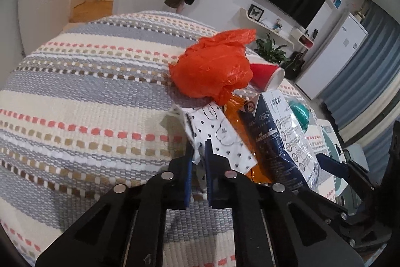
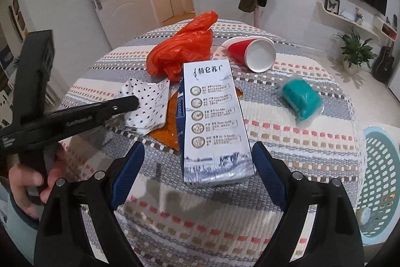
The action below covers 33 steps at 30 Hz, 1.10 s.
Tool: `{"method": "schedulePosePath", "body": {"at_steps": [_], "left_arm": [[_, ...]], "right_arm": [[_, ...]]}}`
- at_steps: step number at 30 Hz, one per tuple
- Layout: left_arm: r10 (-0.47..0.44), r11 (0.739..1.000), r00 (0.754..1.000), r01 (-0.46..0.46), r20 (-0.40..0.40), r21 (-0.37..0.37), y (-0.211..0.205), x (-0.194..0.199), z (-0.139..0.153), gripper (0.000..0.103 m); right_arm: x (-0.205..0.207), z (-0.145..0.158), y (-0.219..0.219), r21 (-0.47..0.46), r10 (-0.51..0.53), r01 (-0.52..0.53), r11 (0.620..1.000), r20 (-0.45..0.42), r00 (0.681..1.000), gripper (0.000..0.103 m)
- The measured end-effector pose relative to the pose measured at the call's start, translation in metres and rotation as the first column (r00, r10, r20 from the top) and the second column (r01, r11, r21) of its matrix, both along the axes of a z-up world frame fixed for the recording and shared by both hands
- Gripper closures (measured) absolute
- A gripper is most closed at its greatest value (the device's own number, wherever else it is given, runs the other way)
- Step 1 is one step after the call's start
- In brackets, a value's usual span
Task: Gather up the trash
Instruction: 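Grasp the white dotted paper bag with the left tool while the right tool grasps the blue-white milk carton, then carry the dotted bag and blue-white carton over the blue basket and release both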
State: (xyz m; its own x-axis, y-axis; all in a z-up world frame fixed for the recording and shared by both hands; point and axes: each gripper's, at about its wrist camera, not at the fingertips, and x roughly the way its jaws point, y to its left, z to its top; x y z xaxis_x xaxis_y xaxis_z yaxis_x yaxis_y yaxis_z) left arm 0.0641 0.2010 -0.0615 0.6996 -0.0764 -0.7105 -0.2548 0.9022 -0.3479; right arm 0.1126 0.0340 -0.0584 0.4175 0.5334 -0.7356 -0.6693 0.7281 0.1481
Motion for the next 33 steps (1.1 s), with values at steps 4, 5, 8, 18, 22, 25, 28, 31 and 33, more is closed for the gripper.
{"method": "schedulePosePath", "body": {"at_steps": [4,5,8,18,22,25,28,31,33], "left_arm": [[0.014,1.0,0.999,-0.014,0.031,0.009,0.004,-0.009,0.011,0.099],[0.018,1.0,0.999,-0.018,0.037,0.008,0.006,-0.01,0.013,0.099],[0.022,1.0,0.998,-0.022,0.053,0.008,0.009,-0.015,0.02,0.099],[-0.004,1.0,0.994,0.001,0.108,0.023,0.005,-0.028,0.041,0.099],[-0.029,0.999,0.99,0.024,0.139,0.04,-0.005,-0.03,0.054,0.099],[-0.051,0.997,0.986,0.042,0.158,0.059,-0.016,-0.029,0.063,0.099],[-0.077,0.995,0.981,0.064,0.181,0.079,-0.028,-0.027,0.074,0.099],[-0.106,0.99,0.974,0.086,0.2,0.108,-0.043,-0.021,0.087,0.099],[-0.126,0.988,0.969,0.103,0.212,0.118,-0.053,-0.016,0.094,0.099]], "right_arm": [[0.012,0.003,0.008,-0.001,-0.03,0.03,1.0,-0.014,0.999,0.02],[0.015,0.002,0.012,-0.007,-0.041,0.04,0.999,-0.013,0.999,0.02],[0.024,0.001,0.024,-0.025,-0.061,0.061,0.998,-0.006,0.998,0.02],[0.031,-0.003,0.035,-0.079,-0.113,0.115,0.99,0.031,0.993,0.045],[0.027,0.006,0.022,-0.054,-0.133,0.135,0.989,0.052,0.99,0.045],[0.025,0.017,0.01,-0.025,-0.158,0.16,0.987,0.069,0.985,0.045],[0.024,0.03,-0.006,0.013,-0.183,0.183,0.983,0.081,0.98,0.045],[0.024,0.045,-0.024,0.038,-0.214,0.211,0.977,0.107,0.971,0.045],[0.024,0.055,-0.04,0.056,-0.241,0.235,0.97,0.124,0.963,0.045]]}}
